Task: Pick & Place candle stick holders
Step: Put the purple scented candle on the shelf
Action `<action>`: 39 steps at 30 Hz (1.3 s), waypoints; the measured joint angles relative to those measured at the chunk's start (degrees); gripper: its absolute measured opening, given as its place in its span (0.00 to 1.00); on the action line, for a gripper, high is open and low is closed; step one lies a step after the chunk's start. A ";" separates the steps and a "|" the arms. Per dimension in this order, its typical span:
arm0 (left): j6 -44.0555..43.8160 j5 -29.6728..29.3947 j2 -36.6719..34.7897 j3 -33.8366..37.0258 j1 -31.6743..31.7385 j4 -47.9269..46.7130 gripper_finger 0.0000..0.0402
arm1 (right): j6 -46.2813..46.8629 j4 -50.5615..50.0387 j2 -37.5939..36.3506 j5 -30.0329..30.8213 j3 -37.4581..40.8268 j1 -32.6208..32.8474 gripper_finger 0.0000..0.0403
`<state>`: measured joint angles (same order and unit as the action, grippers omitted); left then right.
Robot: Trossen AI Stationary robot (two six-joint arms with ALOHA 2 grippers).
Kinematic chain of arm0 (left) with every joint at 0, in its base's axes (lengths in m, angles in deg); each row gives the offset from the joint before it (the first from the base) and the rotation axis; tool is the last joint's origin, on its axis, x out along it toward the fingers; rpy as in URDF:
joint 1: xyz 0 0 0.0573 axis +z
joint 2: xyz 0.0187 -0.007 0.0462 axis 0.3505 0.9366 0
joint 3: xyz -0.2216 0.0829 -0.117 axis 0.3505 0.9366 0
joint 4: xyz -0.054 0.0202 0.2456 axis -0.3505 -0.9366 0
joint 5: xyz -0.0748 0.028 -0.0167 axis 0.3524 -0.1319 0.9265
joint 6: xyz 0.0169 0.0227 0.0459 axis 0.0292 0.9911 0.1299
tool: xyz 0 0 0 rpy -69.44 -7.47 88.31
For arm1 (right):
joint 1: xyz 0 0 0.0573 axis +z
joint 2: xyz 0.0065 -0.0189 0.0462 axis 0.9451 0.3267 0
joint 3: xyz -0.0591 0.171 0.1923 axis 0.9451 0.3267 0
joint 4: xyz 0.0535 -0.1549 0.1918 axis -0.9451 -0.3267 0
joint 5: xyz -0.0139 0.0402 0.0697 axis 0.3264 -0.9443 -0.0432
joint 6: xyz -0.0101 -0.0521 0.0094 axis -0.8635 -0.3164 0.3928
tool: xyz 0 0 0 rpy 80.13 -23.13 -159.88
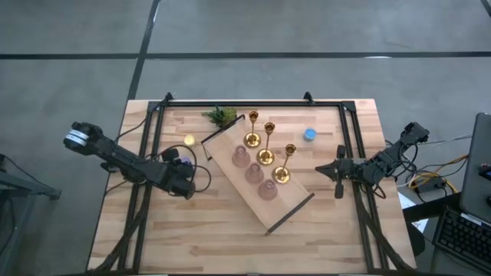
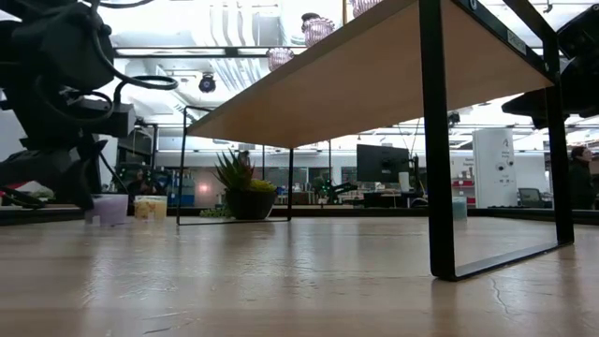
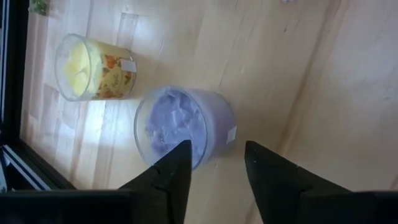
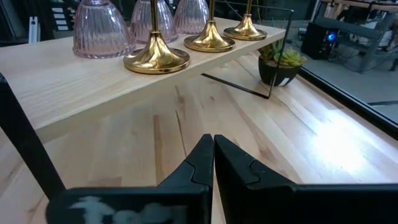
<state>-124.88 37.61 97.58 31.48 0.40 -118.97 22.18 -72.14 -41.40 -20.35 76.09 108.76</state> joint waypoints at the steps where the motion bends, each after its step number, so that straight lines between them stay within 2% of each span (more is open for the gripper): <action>1: 0.00 0.00 0.00 0.00 0.00 0.12 0.36 | 0.00 -0.02 0.00 0.00 0.00 0.00 0.02; 14: -0.01 1.34 -0.07 -0.19 -0.02 0.83 0.03 | -0.02 -0.02 0.00 0.00 0.00 0.00 0.02; 20: -0.43 2.08 -0.04 -1.38 -0.02 0.85 0.04 | -0.02 -0.02 0.00 0.00 0.00 0.00 0.02; 26: -0.27 6.63 -0.04 -4.65 -0.02 0.84 0.02 | -0.02 -0.02 0.00 0.00 0.00 0.02 0.02; 34: 1.52 13.93 -0.04 -11.96 -0.84 0.79 0.01 | -0.02 0.00 0.00 0.00 0.00 0.02 0.02; 39: 3.78 16.00 -0.04 -17.71 -2.11 0.85 0.01 | -0.02 -0.01 0.00 0.00 0.00 0.02 0.02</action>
<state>-121.10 53.61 97.54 13.76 -1.71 -118.11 22.16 -72.16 -41.40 -20.35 76.09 108.78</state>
